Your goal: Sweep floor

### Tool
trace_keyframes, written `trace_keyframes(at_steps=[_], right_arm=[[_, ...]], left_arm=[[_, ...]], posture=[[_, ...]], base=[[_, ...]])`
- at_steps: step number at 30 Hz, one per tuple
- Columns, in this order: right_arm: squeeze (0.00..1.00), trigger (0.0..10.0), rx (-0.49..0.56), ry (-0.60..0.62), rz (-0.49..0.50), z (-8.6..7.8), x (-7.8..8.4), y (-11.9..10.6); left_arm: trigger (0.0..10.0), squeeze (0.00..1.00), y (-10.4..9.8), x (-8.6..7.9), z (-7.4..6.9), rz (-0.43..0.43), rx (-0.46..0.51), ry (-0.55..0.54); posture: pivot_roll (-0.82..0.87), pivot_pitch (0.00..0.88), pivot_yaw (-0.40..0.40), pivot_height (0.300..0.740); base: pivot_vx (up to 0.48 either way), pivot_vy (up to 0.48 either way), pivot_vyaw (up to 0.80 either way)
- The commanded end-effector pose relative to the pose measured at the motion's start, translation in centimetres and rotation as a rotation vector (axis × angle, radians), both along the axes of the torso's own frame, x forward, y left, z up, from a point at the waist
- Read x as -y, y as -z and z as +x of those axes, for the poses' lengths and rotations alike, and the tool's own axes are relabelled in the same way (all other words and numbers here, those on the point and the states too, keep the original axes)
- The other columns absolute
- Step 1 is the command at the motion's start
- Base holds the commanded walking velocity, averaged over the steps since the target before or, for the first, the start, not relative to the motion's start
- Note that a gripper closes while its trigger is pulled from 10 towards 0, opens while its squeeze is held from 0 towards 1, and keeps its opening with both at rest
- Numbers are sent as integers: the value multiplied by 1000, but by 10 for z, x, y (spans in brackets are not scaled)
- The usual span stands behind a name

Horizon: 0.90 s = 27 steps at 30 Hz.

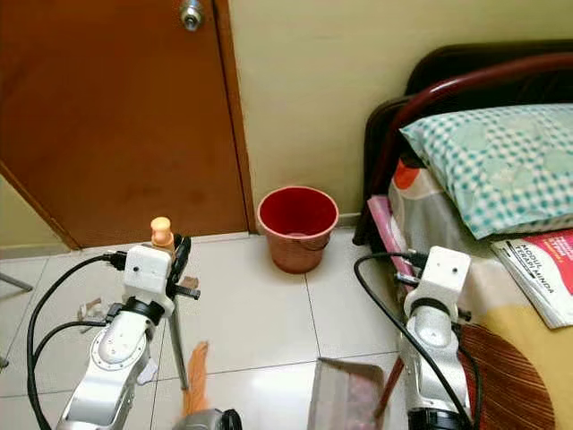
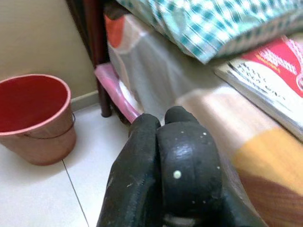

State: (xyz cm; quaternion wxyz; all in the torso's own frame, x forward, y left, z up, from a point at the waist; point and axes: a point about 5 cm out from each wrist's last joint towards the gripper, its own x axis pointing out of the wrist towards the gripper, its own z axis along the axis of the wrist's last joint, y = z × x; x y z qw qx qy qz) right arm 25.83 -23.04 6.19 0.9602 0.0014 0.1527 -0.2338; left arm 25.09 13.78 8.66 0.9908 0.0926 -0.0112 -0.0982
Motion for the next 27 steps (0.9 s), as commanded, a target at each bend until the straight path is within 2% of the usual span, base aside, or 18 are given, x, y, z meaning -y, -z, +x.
trace_keyframes(at_steps=[1, 4, 5, 9, 18, 23, 25, 27], right_arm=[[0, 10000, -6, 7, 4, 0, -2, 1], [0, 10000, -38, 17, 14, -5, -2, 6], [0, 10000, -98, 21, 28, -11, -1, 13], [0, 10000, -135, 16, 39, -16, 0, 16], [0, 10000, -236, -90, 61, -38, -3, 10], [0, 10000, -244, -120, 88, -40, -11, 9], [0, 10000, -202, -140, 122, -33, -16, 6], [0, 10000, -206, -186, 114, -31, -21, 4]], left_arm=[[10000, 0, -4, -2, 1, 9, 4, 8], [10000, 0, -4, -3, 0, 10, 1, 7], [10000, 0, -3, -3, -1, 10, -3, 8], [10000, 0, -3, -2, -1, 9, -6, 11], [10000, 0, -3, 0, 0, 6, -10, 20], [10000, 0, -2, 2, 0, 1, -13, 21], [10000, 0, -2, 3, 0, 0, -13, 23], [10000, 0, -3, 3, 1, -1, -11, 22]], posture=[[-19, 54, 47, 740], [-19, 57, 47, 740], [-20, 58, 47, 740], [-25, 59, 49, 740], [-37, 62, 46, 740], [-43, 62, 44, 740], [-39, 60, 41, 740], [-33, 59, 38, 740]], base=[[0, 0, 0], [0, 0, 0], [0, 0, 0], [0, 0, 0], [0, 0, 0], [0, 0, 0], [0, 0, 0], [0, 0, 0]])
